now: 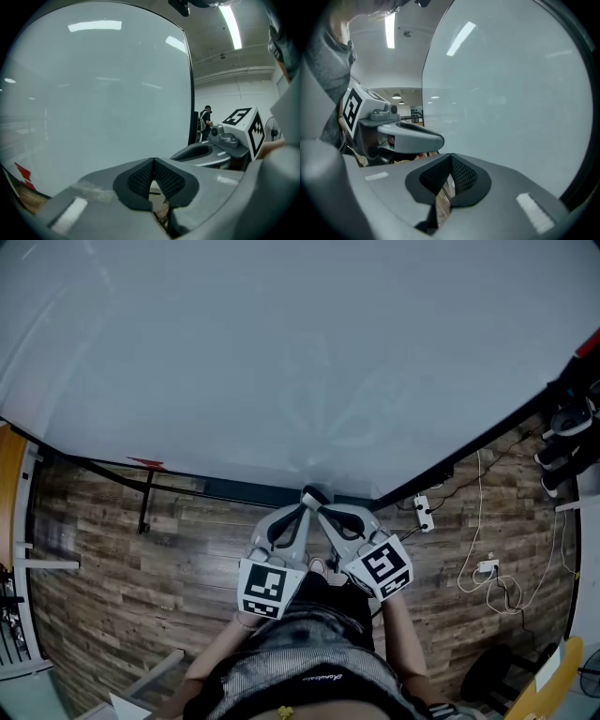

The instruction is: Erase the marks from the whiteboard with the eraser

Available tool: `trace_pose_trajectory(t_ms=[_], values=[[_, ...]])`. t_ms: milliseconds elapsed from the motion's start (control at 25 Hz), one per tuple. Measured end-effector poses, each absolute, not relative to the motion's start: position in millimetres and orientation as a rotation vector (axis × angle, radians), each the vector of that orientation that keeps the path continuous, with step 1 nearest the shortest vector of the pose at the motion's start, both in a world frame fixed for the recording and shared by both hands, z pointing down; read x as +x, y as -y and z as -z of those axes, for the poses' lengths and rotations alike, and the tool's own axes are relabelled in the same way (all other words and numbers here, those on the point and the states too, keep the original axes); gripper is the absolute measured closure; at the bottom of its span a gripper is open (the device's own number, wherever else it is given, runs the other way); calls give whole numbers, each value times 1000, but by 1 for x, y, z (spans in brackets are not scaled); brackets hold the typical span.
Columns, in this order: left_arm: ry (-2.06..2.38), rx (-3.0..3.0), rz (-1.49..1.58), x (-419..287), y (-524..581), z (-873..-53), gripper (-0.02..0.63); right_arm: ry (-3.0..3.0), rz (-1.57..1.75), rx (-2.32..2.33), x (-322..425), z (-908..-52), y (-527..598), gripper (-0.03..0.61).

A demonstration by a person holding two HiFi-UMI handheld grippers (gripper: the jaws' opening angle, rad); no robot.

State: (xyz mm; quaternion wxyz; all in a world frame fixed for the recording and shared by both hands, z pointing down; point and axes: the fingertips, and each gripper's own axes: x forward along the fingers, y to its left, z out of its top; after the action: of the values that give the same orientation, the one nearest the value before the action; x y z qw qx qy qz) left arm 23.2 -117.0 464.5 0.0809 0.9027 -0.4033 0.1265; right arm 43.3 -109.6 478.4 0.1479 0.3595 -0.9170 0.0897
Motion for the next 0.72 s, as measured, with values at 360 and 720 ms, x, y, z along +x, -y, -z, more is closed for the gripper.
trace_pose_trajectory(t_ms=[360, 720], values=[[1262, 2741, -318, 22, 130, -439, 614, 2772, -180, 1124, 39, -431, 124, 575], [1293, 2754, -268, 20, 131, -424, 614, 2872, -125, 1157, 33, -398, 127, 577]])
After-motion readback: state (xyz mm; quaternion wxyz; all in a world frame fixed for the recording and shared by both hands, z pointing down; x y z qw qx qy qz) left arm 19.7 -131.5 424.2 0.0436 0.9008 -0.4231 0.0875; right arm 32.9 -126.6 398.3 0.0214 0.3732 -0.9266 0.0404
